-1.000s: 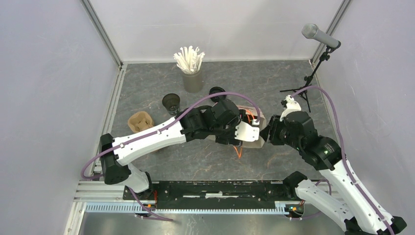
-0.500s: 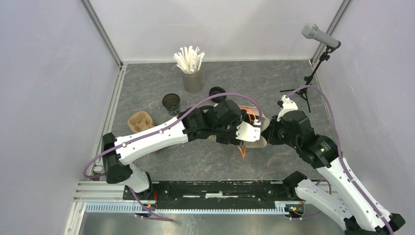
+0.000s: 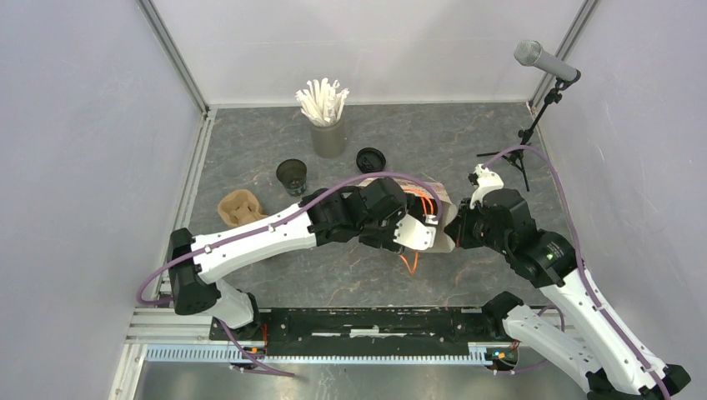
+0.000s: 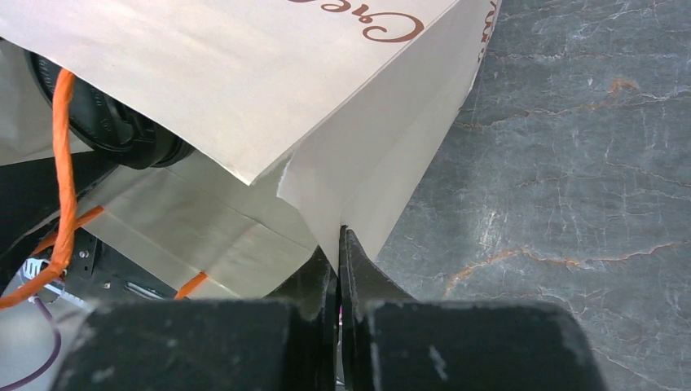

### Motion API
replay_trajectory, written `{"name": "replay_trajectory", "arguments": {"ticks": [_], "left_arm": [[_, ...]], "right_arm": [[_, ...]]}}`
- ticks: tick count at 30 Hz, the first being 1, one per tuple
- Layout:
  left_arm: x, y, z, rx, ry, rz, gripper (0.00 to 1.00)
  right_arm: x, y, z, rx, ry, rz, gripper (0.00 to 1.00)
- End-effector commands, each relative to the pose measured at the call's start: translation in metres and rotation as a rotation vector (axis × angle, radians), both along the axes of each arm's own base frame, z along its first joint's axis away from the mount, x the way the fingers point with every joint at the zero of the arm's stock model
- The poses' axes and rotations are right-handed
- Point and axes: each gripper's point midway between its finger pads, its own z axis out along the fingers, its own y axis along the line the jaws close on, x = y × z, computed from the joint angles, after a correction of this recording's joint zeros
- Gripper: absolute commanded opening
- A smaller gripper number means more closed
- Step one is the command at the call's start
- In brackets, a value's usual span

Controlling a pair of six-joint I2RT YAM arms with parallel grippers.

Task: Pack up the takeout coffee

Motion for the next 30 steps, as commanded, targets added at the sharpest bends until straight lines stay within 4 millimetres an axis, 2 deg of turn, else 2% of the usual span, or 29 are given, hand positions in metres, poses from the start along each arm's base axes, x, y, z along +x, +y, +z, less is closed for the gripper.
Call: {"name": "replay_trajectory", "arguments": {"ticks": [1, 15, 23, 30], "left_arm": [[0.004, 0.001, 0.004, 0.002, -0.074, -0.04, 0.31], [0.01, -0.015, -0.014, -0.015, -0.141, -0.144, 0.29], [0.026, -0.007, -0.023, 0.033, -0.109, -0.13, 0.27], [0.037, -0.006, -0.026, -0.009, -0.149, -0.131, 0.24]], "right_arm": [[0.003, 0.004, 0.006, 0.005, -0.035, 0.033, 0.0], [-0.003, 0.007, 0.009, 0.002, -0.041, 0.086, 0.0], [-0.007, 0.008, 0.011, 0.014, -0.048, 0.099, 0.0], [-0.006, 0.009, 0.011, 0.013, -0.041, 0.108, 0.0]]}}
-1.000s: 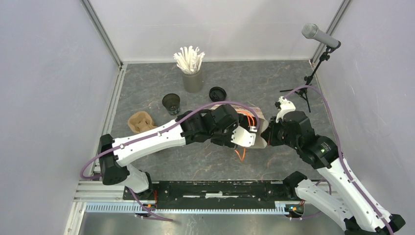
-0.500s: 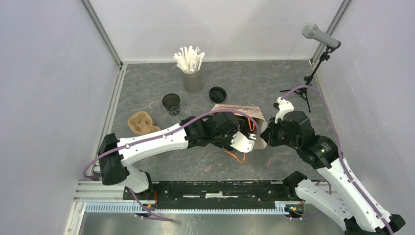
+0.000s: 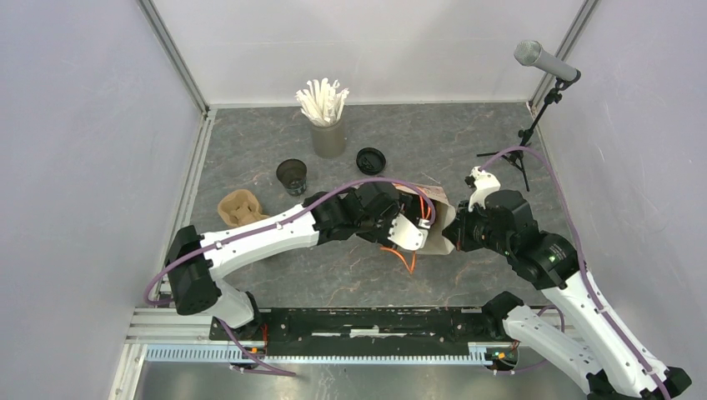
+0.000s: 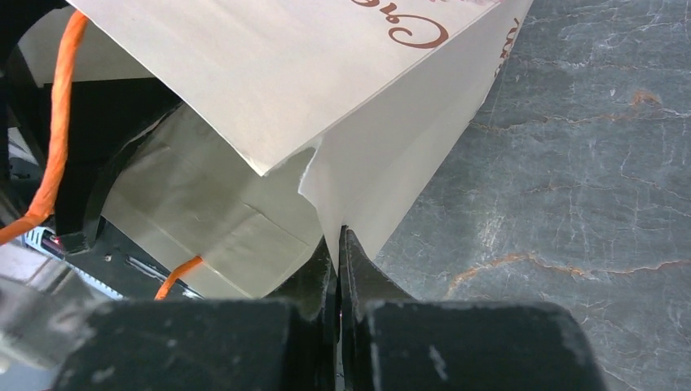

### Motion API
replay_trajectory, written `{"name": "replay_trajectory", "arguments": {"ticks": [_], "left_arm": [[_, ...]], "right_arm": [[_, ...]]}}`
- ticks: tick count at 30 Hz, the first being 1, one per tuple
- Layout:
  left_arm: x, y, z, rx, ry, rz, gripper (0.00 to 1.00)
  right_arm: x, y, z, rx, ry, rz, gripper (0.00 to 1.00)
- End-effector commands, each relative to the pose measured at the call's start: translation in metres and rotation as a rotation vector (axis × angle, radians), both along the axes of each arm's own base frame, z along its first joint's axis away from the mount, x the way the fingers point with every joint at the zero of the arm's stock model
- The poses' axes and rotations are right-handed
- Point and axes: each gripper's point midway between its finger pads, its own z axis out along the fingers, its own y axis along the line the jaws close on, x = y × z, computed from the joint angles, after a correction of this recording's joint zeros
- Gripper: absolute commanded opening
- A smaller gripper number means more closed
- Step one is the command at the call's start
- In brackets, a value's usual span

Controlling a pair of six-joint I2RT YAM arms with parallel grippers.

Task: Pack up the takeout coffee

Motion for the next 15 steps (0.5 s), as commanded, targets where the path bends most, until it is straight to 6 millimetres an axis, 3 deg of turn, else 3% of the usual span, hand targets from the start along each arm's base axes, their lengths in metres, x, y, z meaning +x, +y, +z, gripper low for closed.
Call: {"name": "replay_trajectory", "arguments": {"ticks": [1, 15], "left_arm": [[0.007, -0.008, 0.007, -0.055, -0.056, -0.047, 0.24], [0.026, -0.012, -0.003, -0.083, -0.109, -0.051, 0.22]], "right_arm": [[0.002, 0.004, 0.009, 0.01, -0.028, 0.024, 0.0], [0.002, 0.005, 0.007, -0.01, -0.019, 0.048, 0.0]]}}
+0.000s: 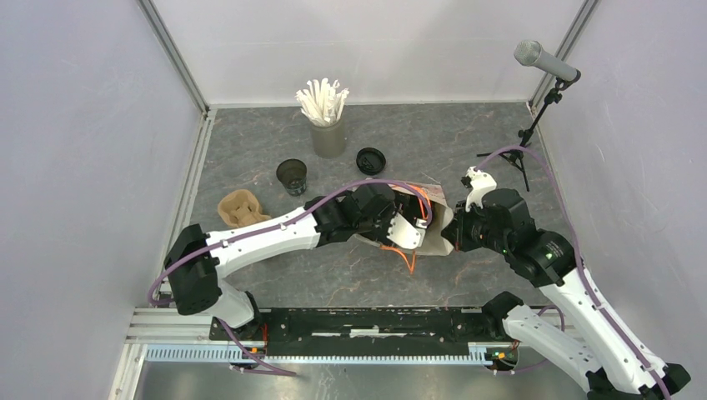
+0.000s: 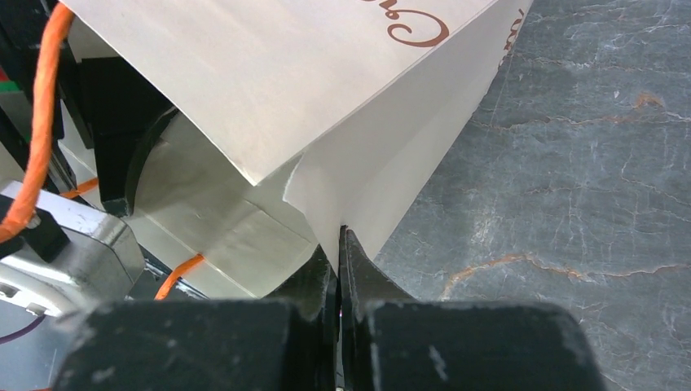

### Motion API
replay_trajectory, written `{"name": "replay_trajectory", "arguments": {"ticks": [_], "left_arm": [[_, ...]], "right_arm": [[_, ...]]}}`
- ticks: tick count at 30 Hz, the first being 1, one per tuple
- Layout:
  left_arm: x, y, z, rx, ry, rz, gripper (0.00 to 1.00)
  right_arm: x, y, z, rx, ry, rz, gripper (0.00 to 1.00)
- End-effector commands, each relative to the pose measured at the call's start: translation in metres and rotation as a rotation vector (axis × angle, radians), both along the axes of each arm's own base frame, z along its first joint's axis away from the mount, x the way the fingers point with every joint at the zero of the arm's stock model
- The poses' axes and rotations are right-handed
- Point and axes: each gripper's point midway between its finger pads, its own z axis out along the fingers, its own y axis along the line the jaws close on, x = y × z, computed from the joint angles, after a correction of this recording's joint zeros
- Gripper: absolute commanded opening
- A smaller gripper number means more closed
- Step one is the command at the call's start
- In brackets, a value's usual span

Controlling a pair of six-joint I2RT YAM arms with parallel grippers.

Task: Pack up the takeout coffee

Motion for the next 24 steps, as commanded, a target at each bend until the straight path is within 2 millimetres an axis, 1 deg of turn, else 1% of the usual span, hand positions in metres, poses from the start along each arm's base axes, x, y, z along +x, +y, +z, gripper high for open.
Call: {"name": "replay_trajectory", "arguments": {"ticks": [1, 6, 16, 24], "left_arm": [[0.011, -0.01, 0.015, -0.042, -0.068, -0.06, 0.22], [0.016, -0.006, 0.005, -0.02, -0.052, -0.054, 0.22], [0.013, -0.001, -0.011, 0.028, -0.014, -0.058, 0.22], [0.012, -0.014, -0.009, -0.012, 0.013, -0.063, 0.22]], "right_arm": [[0.002, 0.004, 0.012, 0.008, -0.027, 0.029, 0.0], [0.004, 0.003, 0.014, -0.003, -0.031, 0.029, 0.0], [0.007, 0.005, 0.015, -0.006, -0.03, 0.032, 0.0], [0.006, 0.008, 0.016, 0.005, -0.032, 0.042, 0.0]]}}
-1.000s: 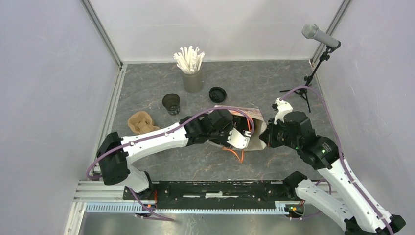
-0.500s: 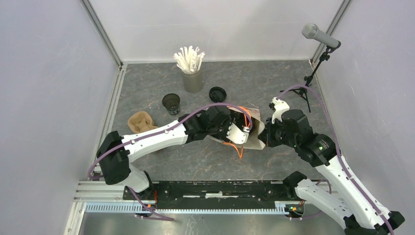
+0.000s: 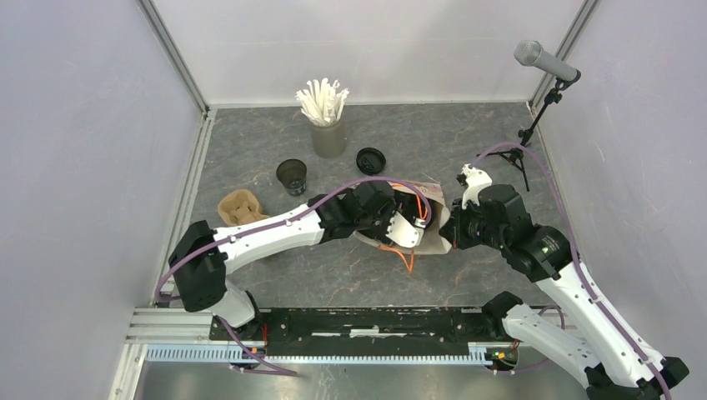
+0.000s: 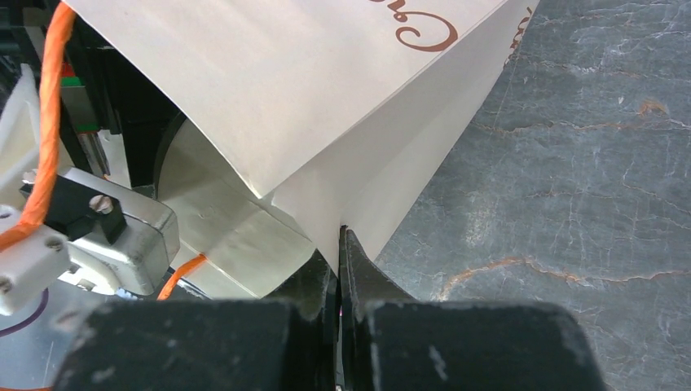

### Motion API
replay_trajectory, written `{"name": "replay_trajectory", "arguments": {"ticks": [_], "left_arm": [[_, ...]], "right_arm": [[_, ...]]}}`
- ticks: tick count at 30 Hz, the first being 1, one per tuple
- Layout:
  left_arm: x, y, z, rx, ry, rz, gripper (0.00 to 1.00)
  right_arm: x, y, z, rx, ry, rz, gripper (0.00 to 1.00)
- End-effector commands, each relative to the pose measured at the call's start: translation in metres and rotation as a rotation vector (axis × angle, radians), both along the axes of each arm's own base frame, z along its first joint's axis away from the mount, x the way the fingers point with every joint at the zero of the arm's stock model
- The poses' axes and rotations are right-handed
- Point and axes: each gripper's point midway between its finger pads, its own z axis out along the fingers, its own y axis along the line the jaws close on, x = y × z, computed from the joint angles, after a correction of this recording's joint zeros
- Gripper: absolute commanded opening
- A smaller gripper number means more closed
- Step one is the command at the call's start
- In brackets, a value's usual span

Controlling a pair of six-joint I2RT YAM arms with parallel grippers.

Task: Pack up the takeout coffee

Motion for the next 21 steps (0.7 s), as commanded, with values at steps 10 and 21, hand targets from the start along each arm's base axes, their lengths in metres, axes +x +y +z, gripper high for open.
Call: {"name": "replay_trajectory", "arguments": {"ticks": [10, 21], "left_arm": [[0.008, -0.019, 0.0, -0.031, -0.013, -0.025, 0.21], [0.006, -0.016, 0.014, -0.052, -0.007, -0.001, 0.21]], "right_arm": [[0.003, 0.005, 0.02, 0.034, -0.053, 0.018, 0.0], [0.003, 0.009, 0.024, 0.037, -0.038, 0.044, 0.0]]}}
